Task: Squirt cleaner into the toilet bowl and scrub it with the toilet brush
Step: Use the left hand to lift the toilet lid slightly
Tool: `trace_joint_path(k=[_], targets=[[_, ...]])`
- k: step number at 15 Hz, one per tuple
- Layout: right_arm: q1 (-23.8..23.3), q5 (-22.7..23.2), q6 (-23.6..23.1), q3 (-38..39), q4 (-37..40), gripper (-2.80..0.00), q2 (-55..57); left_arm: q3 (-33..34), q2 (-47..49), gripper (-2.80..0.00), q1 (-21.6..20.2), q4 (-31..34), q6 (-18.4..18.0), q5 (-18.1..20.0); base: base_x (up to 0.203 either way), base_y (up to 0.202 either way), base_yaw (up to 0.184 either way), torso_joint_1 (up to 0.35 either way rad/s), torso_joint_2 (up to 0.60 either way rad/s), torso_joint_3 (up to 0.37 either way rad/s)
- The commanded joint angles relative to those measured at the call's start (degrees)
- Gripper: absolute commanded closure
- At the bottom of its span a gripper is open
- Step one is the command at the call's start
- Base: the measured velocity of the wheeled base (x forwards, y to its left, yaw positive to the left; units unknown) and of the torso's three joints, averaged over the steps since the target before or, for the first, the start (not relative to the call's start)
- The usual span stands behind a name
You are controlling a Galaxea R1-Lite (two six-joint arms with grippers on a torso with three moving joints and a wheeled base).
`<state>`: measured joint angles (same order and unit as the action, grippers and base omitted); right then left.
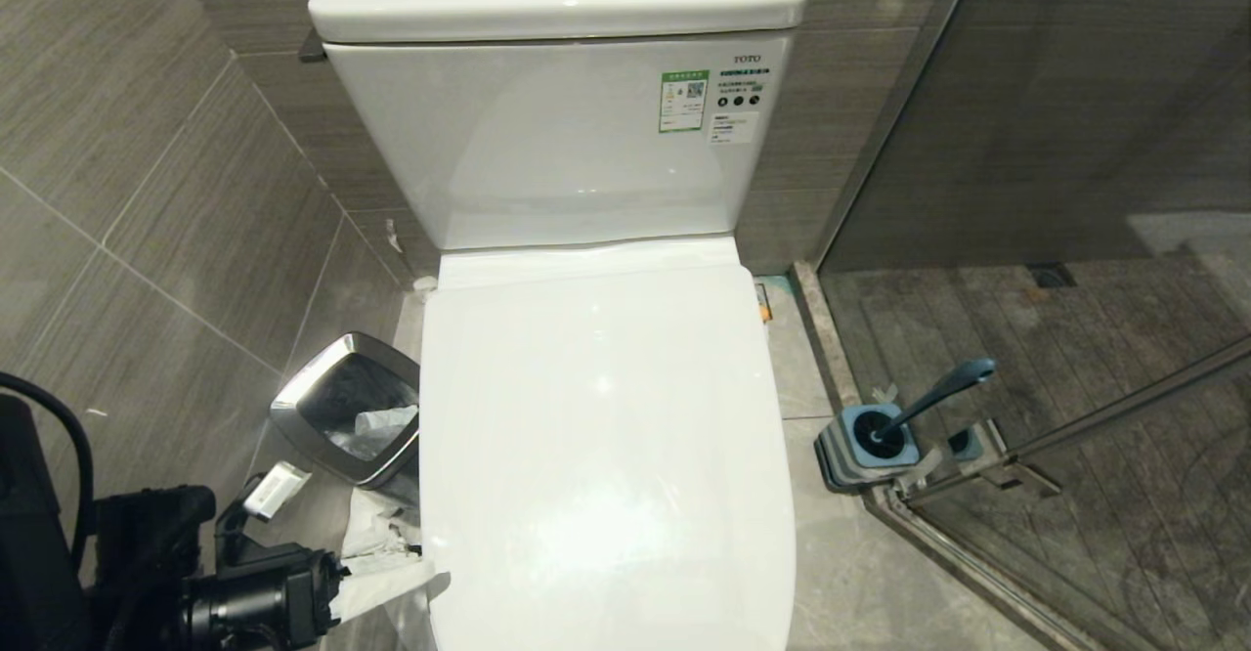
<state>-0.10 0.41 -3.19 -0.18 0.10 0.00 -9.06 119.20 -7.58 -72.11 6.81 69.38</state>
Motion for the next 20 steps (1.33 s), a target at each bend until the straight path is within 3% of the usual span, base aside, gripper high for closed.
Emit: trace_joint_path(k=[1,13,20], targets=[[0.0,0.0,-0.1,0.0,0.0,0.00,0.1,0.2,0.4,-2.80,0.4,-0.4,0.0,0.4,0.000,0.000,0.000,0.000,0.00,0.000],[0.0,0.0,-0.1,0.0,0.0,0.00,0.1,1.1,0.6,-2.80,1.4,-3.7,0.6,0.5,0.000,0.000,0.000,0.000,0.00,0.000],[0.0,0.0,-0.1,0.0,0.0,0.00,0.1,1.5,4.4,-2.80,1.7,-7.6,0.0,-2.3,0.000,0.000,0.000,0.000,0.00,0.000]])
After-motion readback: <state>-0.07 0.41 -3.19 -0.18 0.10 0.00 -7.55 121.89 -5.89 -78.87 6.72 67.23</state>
